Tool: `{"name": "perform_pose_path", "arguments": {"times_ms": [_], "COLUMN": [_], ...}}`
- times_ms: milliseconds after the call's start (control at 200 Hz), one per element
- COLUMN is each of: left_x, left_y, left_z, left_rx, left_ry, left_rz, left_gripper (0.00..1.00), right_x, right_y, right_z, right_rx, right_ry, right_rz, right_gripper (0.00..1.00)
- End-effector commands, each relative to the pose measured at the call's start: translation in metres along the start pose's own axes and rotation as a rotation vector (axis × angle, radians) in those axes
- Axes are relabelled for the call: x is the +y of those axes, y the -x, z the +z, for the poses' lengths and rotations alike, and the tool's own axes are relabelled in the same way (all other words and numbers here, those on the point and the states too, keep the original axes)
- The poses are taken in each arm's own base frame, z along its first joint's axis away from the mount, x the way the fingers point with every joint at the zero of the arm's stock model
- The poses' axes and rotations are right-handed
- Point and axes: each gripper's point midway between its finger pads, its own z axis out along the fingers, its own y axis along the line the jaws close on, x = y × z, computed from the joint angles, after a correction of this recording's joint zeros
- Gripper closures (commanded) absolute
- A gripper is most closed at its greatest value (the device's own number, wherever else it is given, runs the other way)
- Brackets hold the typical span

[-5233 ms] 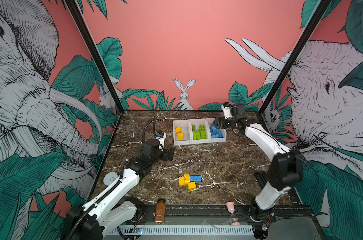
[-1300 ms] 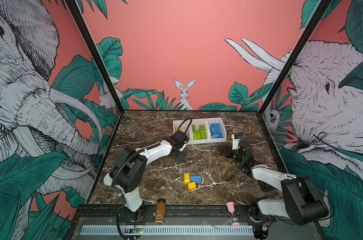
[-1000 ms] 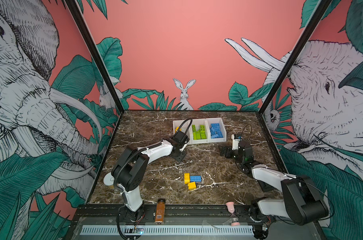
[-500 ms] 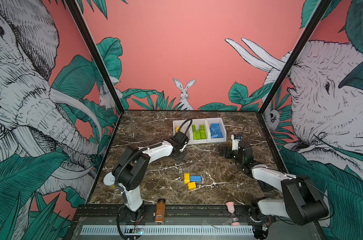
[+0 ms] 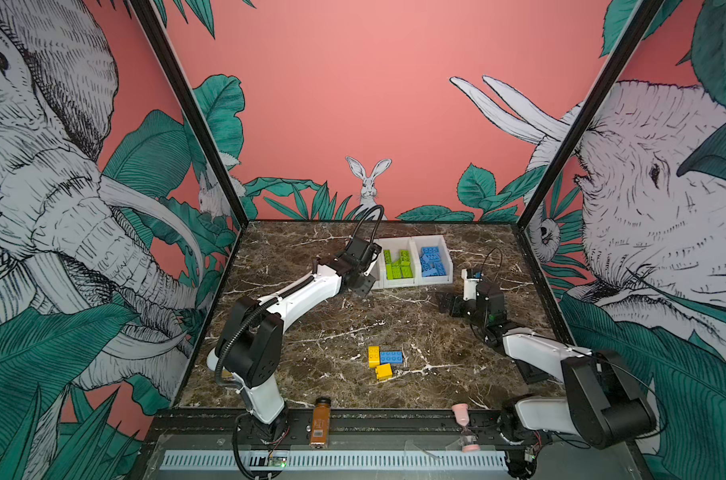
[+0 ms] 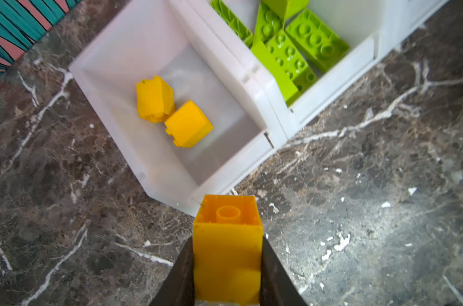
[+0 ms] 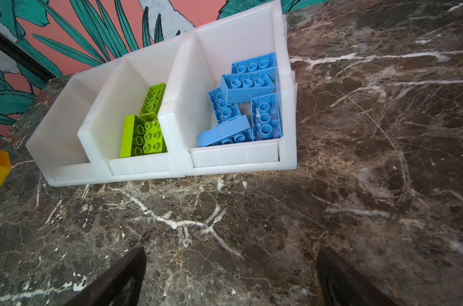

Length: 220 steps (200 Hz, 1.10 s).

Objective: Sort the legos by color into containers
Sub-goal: 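Lower the left gripper and grasp the yellow brick, then drop the yellow brick into the yellow compartment with the left gripper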

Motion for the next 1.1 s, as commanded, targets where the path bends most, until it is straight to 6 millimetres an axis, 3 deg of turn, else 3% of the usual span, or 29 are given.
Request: {"name": "perform_pose_path", "arguments": {"times_ms": [0, 130, 220, 560, 595, 635, 680, 780, 905, 985, 1095], "left_x": [0.022, 0.034, 0.032, 0.022, 0.022, 0.024, 0.027, 0.031, 0.024, 0.003, -0.043], "left_y": [0.020, 0.039, 0.049, 0.061, 0.062, 0.063, 0.065, 0.072, 0.070, 0.049, -0.002], "left_z": [0.014, 0.034, 0.043, 0.061, 0.062, 0.062, 0.060, 0.045, 0.009, -0.015, -0.039], "left_rx": [-0.020, -0.052, -0.063, -0.089, -0.085, -0.080, -0.075, -0.097, -0.103, -0.048, 0.058], "left_ry": [0.009, -0.055, -0.076, -0.140, -0.139, -0.129, -0.116, -0.102, -0.137, -0.183, -0.227], "left_rz": [-0.020, -0.075, -0.046, -0.023, -0.018, -0.013, -0.012, -0.015, -0.027, -0.015, 0.073], "left_gripper": [0.75, 0.75, 0.74, 0.66, 0.61, 0.41, 0.36, 0.28, 0.26, 0.25, 0.25], "right_x": [0.007, 0.007, 0.006, 0.007, 0.007, 0.006, 0.007, 0.006, 0.006, 0.006, 0.006], "right_y": [0.013, 0.016, 0.016, 0.015, 0.015, 0.014, 0.015, 0.015, 0.015, 0.017, 0.017], "right_z": [0.000, -0.003, -0.004, -0.002, -0.002, -0.002, -0.002, -0.002, -0.003, -0.005, -0.005], "right_rx": [-0.025, -0.040, -0.039, -0.034, -0.033, -0.031, -0.028, -0.023, -0.027, -0.033, -0.035], "right_ry": [0.022, 0.017, 0.012, 0.019, 0.018, 0.016, 0.016, 0.013, 0.009, 0.007, 0.010], "right_rz": [-0.010, -0.014, -0.018, -0.012, -0.013, -0.014, -0.017, -0.021, -0.024, -0.027, -0.021], "right_gripper": [0.02, 0.02, 0.02, 0.02, 0.02, 0.02, 0.02, 0.02, 0.02, 0.02, 0.02]}}
